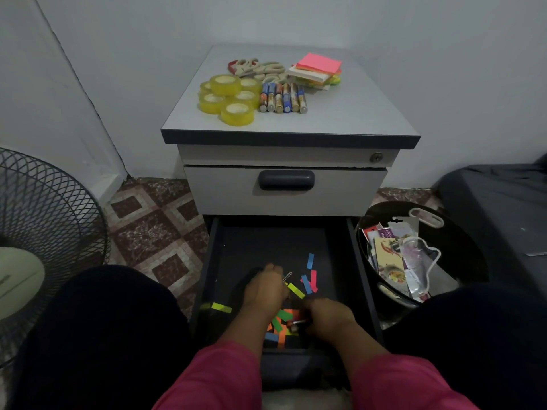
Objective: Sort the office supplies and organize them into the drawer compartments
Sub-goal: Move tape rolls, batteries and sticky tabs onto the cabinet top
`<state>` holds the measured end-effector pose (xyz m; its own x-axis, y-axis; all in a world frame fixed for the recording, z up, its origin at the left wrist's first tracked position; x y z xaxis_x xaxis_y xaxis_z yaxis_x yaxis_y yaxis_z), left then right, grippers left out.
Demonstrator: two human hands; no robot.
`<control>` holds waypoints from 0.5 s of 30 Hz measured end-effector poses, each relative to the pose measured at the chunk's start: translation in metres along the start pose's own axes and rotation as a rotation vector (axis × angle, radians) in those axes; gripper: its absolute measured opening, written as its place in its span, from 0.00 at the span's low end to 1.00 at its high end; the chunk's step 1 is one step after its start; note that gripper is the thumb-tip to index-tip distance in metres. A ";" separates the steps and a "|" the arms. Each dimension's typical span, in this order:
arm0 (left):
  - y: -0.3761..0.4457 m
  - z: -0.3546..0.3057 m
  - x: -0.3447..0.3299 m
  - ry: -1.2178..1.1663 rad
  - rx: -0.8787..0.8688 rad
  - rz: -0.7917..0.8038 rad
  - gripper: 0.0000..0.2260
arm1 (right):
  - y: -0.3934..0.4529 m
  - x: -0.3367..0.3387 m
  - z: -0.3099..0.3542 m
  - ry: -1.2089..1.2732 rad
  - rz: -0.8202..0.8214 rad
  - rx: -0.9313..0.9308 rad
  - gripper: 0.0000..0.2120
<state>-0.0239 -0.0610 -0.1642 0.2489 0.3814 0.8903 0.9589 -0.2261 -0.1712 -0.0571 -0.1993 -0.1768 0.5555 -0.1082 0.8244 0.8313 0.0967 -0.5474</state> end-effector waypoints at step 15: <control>-0.006 0.011 -0.011 0.128 -0.123 0.101 0.12 | 0.003 0.001 0.002 0.054 -0.018 -0.015 0.16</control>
<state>-0.0311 -0.0538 -0.1775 0.3158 0.2361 0.9190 0.9043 -0.3681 -0.2162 -0.0542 -0.1971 -0.1776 0.5400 -0.1632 0.8257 0.8414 0.0790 -0.5346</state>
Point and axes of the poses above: each hand's wrist, its own y-axis towards the middle knuckle, its own x-axis out of the back of the hand, z = x × y, the point moved 1 cm from there along y, towards the middle knuckle, and after that the axes turned 7 degrees about -x, right-handed, at the moved point
